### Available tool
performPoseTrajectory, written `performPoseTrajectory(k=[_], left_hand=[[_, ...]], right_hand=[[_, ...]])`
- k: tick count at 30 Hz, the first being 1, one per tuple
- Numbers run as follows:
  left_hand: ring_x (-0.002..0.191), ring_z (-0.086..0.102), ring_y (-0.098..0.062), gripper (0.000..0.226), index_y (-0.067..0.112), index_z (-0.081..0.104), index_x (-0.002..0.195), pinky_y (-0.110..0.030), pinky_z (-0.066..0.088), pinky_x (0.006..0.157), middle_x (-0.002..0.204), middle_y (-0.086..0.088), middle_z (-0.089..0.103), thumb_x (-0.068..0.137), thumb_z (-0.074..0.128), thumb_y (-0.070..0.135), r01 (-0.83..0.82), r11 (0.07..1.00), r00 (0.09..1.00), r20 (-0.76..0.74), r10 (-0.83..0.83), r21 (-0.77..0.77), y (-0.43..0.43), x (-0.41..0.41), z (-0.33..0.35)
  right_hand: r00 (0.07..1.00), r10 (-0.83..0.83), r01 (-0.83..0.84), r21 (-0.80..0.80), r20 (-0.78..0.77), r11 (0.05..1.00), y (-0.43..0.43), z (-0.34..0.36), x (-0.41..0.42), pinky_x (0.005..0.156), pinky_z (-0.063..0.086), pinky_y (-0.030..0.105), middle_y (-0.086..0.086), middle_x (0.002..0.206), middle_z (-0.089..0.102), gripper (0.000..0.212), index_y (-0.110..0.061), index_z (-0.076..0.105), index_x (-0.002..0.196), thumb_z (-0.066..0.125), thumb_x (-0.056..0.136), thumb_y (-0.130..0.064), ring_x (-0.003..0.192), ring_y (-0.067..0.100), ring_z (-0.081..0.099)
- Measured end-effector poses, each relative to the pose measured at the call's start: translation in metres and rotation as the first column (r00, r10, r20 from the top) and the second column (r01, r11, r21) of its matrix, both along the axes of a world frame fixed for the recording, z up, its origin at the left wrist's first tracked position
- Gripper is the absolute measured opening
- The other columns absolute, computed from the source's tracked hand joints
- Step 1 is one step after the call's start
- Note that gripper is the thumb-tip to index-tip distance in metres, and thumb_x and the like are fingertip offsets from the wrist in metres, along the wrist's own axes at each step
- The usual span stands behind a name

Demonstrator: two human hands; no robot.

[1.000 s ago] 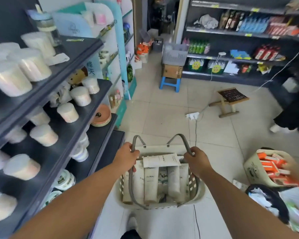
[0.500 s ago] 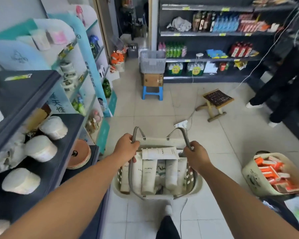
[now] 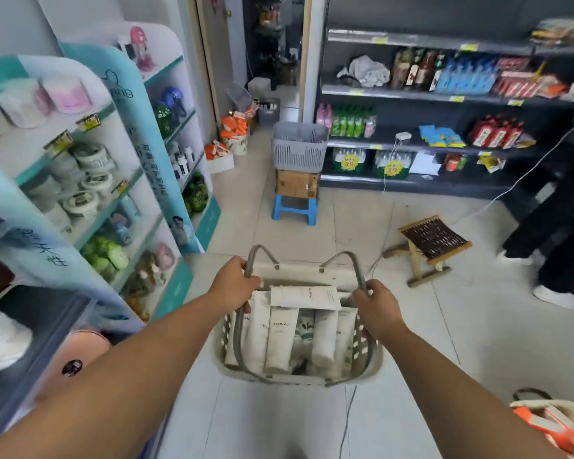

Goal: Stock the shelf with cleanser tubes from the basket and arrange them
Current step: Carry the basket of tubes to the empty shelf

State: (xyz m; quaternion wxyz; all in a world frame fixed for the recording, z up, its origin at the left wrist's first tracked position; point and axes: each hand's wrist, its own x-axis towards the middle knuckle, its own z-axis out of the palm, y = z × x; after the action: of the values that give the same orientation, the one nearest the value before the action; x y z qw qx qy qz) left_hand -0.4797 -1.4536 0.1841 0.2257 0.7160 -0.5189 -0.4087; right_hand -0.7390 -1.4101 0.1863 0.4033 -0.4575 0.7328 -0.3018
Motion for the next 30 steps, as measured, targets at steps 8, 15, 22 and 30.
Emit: performPoseTrajectory(k=[8,15,22,30], left_hand=[[0.04,0.062,-0.023,0.017,0.011,0.047,0.104,-0.028,0.045,0.039,0.074,-0.012,0.061,0.089,0.053,0.013,0.054,0.998,0.998,0.022,-0.054,-0.026,-0.141,-0.054,0.013],[0.041,0.062,-0.024,0.014,0.012,0.048,0.101,-0.028,0.043,0.042,0.067,-0.011,0.06,0.087,0.051,0.013,0.142,0.99,0.99,-0.003,-0.142,-0.013,-0.288,-0.088,0.003],[0.039,0.062,-0.024,0.016,0.01,0.049,0.104,-0.031,0.044,0.044,0.068,-0.012,0.06,0.088,0.049,0.012,0.214,0.977,0.977,-0.011,-0.214,-0.02,-0.447,-0.115,0.001],[0.037,0.059,-0.02,0.014,0.009,0.048,0.104,-0.023,0.037,0.033,0.072,-0.01,0.058,0.09,0.051,0.01,0.271,0.96,0.962,0.036,-0.269,-0.066,-0.608,-0.142,0.032]], right_hand=[[0.998,0.011,-0.013,-0.031,-0.056,0.999,-0.139,0.02,-0.052,0.03,0.035,0.015,0.009,0.081,0.061,0.012,-0.012,0.054,0.102,0.049,0.093,-0.017,0.058,0.018,0.051],[0.993,-0.014,0.012,-0.021,-0.116,1.0,-0.266,0.017,-0.08,0.03,0.033,0.012,0.002,0.077,0.057,0.015,-0.008,0.057,0.105,0.049,0.094,-0.017,0.055,0.006,0.053],[0.985,-0.149,0.148,-0.014,-0.082,0.989,-0.399,0.012,-0.098,0.039,0.043,0.021,0.004,0.074,0.062,0.016,-0.011,0.058,0.104,0.051,0.092,-0.018,0.054,0.011,0.056],[0.98,-0.178,0.174,-0.05,-0.093,0.983,-0.554,0.032,-0.123,0.032,0.035,0.016,0.007,0.08,0.063,0.011,-0.013,0.055,0.102,0.051,0.093,-0.018,0.054,0.015,0.05]])
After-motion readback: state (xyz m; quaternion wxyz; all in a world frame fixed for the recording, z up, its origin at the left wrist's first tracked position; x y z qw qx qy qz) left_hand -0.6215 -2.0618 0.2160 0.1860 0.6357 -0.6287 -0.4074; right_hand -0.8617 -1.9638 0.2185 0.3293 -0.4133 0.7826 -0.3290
